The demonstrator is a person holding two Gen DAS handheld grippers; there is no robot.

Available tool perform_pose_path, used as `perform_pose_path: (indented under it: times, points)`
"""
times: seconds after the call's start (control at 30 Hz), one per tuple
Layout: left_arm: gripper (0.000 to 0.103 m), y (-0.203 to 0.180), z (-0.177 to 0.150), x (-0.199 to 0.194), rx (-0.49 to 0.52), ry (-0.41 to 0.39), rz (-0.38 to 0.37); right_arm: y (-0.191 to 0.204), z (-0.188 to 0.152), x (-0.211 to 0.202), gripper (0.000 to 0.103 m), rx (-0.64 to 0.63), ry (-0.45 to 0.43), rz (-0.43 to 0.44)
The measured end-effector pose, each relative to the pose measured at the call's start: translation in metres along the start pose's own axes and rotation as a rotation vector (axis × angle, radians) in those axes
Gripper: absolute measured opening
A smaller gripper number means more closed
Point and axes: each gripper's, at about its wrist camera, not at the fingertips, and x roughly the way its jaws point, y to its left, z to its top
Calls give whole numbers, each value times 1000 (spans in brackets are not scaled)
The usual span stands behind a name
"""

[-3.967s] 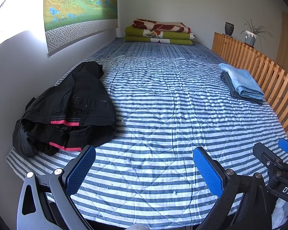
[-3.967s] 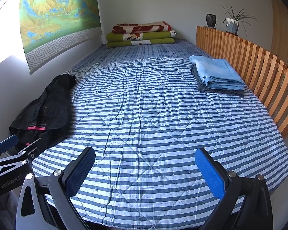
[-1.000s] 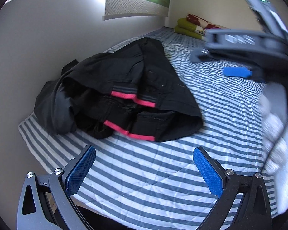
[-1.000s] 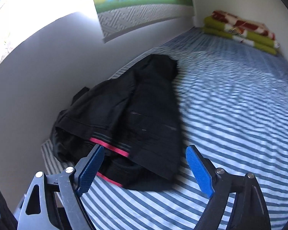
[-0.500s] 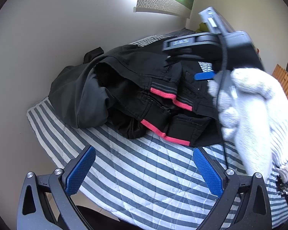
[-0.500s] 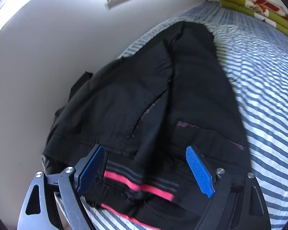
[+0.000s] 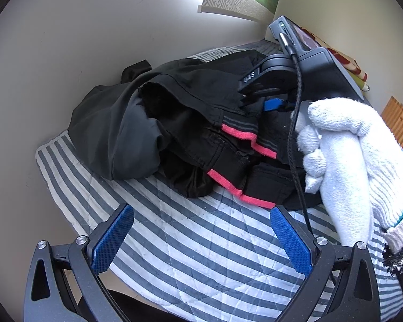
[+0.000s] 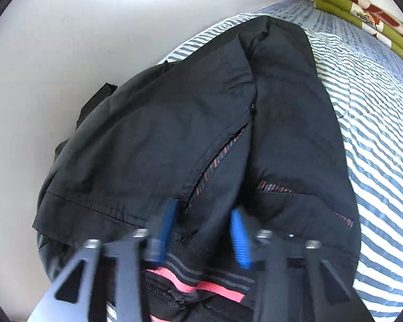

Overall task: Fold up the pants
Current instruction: 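Lift the black pants with the right tool and pull them out flat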

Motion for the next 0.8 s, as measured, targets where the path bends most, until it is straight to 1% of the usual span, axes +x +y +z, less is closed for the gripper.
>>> perform_pose_path:
  times: [0.03,0.07,0.1,0.23,0.27,0.33,0.37,0.4,0.43,0.47,0.5,0.53,0.6,0.67,0.7,0.8]
  points:
    - [103,0,0,-1,2,-2,0,-2,1,-2,18,4,0,-5]
    - [103,-1,1,-3,4,-6,0,-5,1,-4,9,11,-3,-2]
    - [103,-2,1,-5,5,-9,1,-9,1,-7,7,21,-3,15]
    - [103,-1,0,-13,9,-19,6,-20,-3,-22,5,70,-10,70]
    - [103,0,0,-15,8,-25,12,-21,-7,-28,5,73,-12,82]
    - [103,2,-1,-17,5,-23,19,-20,-21,-41,7,43,-44,101]
    - [103,3,-1,-18,3,-21,20,-17,-30,-49,9,4,-66,110]
    - [103,4,-1,-18,2,-22,23,-15,-41,-55,20,-45,-76,94]
    - [103,4,-2,-19,2,-22,25,-13,-50,-57,33,-80,-58,81]
    - [103,4,-2,-19,2,-22,26,-13,-60,-58,59,-101,-44,86]
    - [103,4,-1,-20,0,-22,23,-12,-66,-59,65,-116,-44,94]
    - [103,3,-1,-21,-2,-24,21,-9,-74,-60,65,-142,-48,86]
    - [103,2,-1,-23,-3,-28,17,1,-84,-57,65,-220,-48,31]
    - [103,0,-1,-25,-2,-30,14,12,-89,-48,65,-286,-29,7]
    - [103,0,-1,-26,-3,-32,14,17,-90,-42,65,-303,-19,-5]
    - [103,3,-1,-29,-5,-32,21,25,-85,-24,65,-325,-26,-72]
